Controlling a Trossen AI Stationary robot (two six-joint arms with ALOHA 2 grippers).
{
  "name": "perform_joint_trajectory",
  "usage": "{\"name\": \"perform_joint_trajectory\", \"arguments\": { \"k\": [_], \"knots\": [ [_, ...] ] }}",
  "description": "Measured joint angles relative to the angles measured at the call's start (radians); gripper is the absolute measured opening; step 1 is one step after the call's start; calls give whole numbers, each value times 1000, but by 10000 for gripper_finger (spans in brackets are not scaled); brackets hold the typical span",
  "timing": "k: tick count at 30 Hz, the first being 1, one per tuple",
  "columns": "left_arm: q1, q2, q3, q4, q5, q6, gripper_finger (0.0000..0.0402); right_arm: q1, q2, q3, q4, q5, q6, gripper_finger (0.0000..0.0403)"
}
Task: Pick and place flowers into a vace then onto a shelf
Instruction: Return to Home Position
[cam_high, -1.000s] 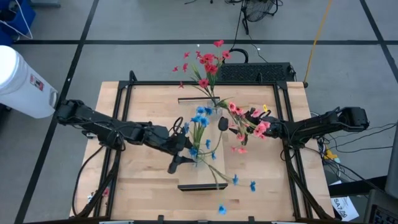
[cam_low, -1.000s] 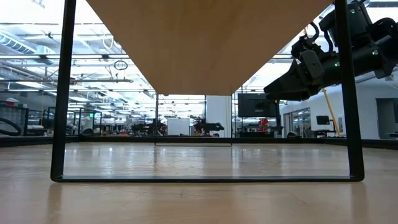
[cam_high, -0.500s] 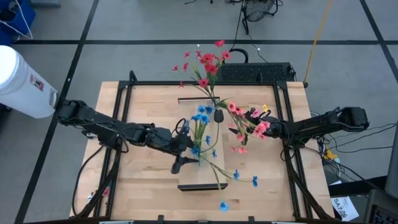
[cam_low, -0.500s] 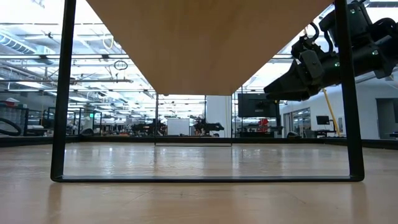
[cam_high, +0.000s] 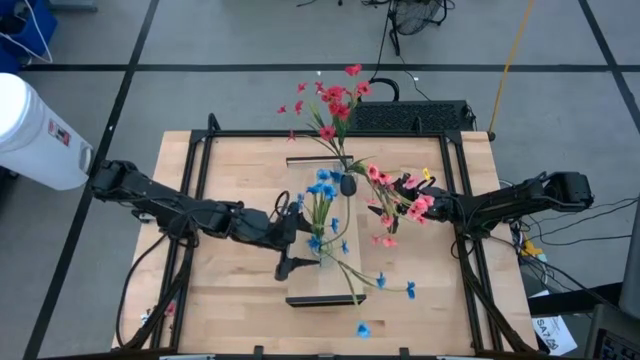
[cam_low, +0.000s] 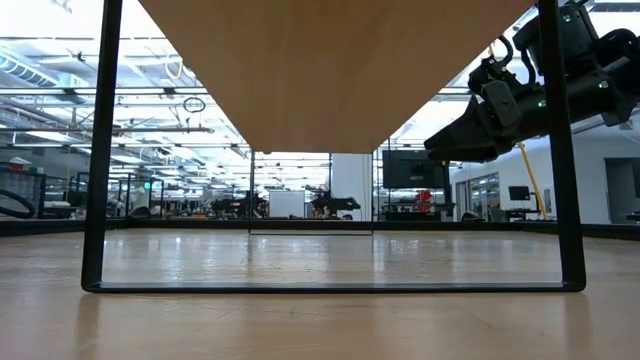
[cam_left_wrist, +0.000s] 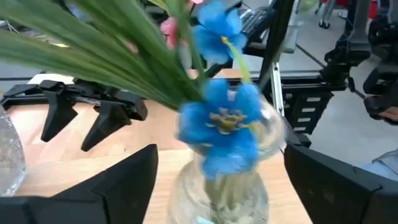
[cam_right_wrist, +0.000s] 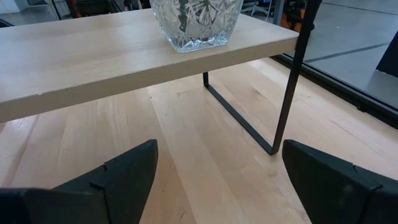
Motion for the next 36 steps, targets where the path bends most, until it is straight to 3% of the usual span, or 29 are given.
{"name": "perform_joint_trajectory", "arguments": {
  "k": [7, 13, 18, 21, 25, 32, 36],
  "knots": [
    [-26, -29, 0, -61, -36, 20, 396, 0, 0, 0, 1, 0, 0, 334],
    [-50, -78, -1, -230, -33, -5, 391, 0, 0, 0, 3, 0, -3, 334],
    [-106, -128, -19, -249, -42, -15, 392, 1, 0, 0, 2, -2, -3, 332],
    [-146, -182, -78, -225, -110, -36, 392, 1, 0, 0, 0, -3, -3, 315],
    [-201, -315, -230, -144, -243, -90, 392, 9, -13, 0, -1, -3, -6, 249],
    [-291, -579, -523, -7, -285, -114, 392, 30, -137, 0, -135, -10, -47, 22],
    [-335, -724, -650, 56, -349, -106, 392, 30, -271, 0, -240, -30, -50, 7]
  ]
}}
